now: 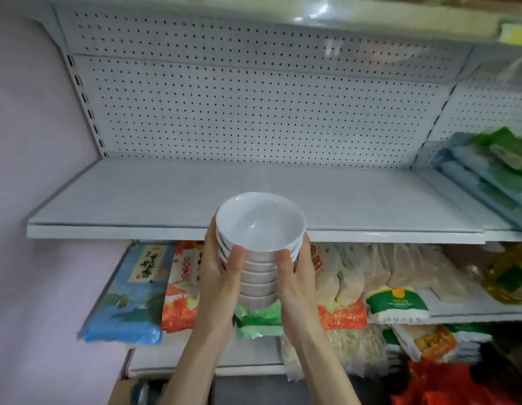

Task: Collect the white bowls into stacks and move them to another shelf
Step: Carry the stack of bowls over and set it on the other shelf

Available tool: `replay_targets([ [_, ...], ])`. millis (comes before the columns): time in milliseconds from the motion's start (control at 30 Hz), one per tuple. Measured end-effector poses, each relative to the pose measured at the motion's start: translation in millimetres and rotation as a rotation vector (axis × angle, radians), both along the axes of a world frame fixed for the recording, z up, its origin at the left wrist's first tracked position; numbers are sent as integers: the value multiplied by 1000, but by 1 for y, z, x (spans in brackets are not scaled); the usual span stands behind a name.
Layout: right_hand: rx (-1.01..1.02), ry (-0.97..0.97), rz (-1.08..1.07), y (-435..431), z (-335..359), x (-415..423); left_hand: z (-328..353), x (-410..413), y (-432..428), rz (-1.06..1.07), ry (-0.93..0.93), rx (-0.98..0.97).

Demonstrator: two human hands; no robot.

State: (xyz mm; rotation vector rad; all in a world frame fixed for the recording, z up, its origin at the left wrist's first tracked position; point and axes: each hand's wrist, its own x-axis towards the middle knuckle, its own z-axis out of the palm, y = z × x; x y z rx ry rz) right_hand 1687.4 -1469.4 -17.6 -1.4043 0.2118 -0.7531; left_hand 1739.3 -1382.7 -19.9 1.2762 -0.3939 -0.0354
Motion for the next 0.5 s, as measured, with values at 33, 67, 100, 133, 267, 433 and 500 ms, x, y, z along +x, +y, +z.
replay_targets([
  [33,9,7,-2,-7,1,14,1,15,-8,-13,2,0],
  [67,19,10,-3,-14,0,26,1,28,-15,-27,1,5],
  [100,20,6,-4,-21,-1,38,0,40,-21,-35,-2,16],
  [133,17,3,-6,-28,-3,51,-1,52,-28,-37,-7,27],
  [267,20,33,-22,-55,-13,103,-5,101,-54,2,-14,27],
  [433,17,83,21,-89,-18,153,-4,141,-88,37,13,-31],
  [500,25,96,39,-103,-20,170,-7,159,-99,65,17,3],
])
